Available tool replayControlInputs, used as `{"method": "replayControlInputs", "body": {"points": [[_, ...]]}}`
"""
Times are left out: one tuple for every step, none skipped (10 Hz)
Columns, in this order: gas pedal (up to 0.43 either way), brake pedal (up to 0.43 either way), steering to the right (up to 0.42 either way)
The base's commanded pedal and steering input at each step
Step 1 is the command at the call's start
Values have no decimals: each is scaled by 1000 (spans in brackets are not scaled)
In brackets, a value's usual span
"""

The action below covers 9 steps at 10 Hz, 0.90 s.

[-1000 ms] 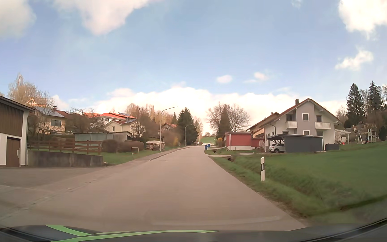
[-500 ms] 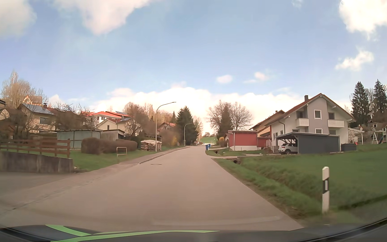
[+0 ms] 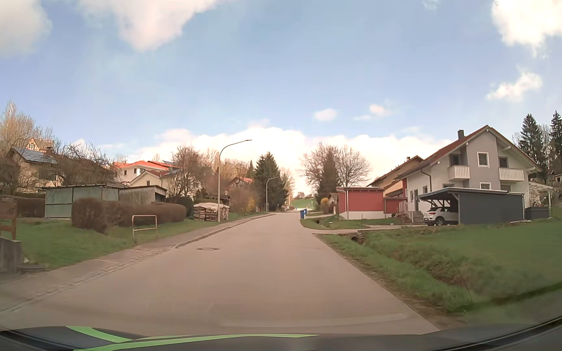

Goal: Follow the waypoints while adhering to traffic rules and regulations

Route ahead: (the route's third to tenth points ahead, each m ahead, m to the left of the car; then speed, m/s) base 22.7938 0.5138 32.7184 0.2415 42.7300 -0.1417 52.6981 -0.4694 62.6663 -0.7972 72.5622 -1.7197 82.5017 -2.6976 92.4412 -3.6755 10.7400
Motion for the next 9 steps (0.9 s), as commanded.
{"method": "replayControlInputs", "body": {"points": [[319,0,-1],[287,0,-1],[280,0,-1],[260,0,-1],[240,0,-1],[220,0,-1],[197,0,-1],[177,0,-1],[157,0,-1]]}}
